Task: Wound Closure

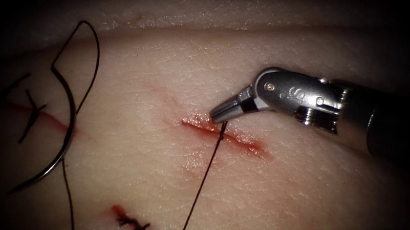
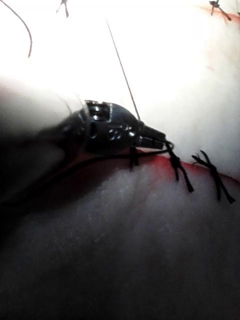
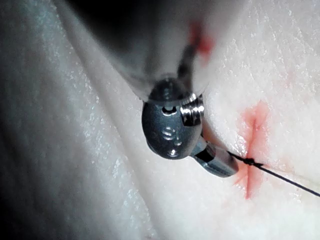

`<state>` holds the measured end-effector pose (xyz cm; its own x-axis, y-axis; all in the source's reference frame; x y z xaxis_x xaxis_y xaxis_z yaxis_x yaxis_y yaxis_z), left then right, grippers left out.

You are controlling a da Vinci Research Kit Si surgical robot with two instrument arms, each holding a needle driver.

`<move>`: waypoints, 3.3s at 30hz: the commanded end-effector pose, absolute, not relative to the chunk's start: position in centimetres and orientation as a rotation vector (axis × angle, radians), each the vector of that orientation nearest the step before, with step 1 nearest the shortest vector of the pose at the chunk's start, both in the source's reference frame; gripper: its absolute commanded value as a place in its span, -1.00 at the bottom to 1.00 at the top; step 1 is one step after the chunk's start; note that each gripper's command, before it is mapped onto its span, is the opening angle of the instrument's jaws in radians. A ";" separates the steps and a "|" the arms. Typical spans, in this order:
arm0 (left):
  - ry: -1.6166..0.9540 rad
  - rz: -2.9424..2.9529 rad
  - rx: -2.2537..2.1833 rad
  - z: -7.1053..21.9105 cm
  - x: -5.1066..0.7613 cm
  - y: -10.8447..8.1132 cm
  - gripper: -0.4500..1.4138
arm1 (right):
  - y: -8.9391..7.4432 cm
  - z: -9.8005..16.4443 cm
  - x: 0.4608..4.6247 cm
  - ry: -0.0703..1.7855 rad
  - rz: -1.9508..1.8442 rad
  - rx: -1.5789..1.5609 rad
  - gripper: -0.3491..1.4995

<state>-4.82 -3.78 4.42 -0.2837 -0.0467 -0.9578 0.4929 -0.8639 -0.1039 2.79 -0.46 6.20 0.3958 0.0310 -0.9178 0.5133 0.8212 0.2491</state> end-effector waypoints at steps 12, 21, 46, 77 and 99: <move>0.429 -2.285 1.658 4.0 -4.86 -2.7 -1.00 | -0.5 5.8 2.84 1.224 -0.143 0.528 0.54; 0.331 -2.294 1.648 3.8 -4.83 -2.0 -1.00 | -0.3 5.3 2.59 1.298 0.085 0.411 0.18; 0.475 -2.065 1.508 3.6 -4.99 -0.5 -1.00 | -1.3 5.4 3.07 1.392 0.328 0.050 -1.00; 0.333 -2.102 1.730 4.6 -5.15 0.8 -1.00 | -1.4 5.3 3.40 1.540 0.351 0.012 -1.00; 0.348 -2.396 1.827 4.7 -5.41 1.0 -1.00 | -1.4 5.3 3.50 1.407 0.196 -0.222 -1.00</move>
<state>-5.34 0.91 4.66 -0.2734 0.0617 -0.9599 0.2190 -0.9677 -0.1246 3.41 -1.46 5.26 0.1577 0.0020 -0.9875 -0.2676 0.9627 -0.0408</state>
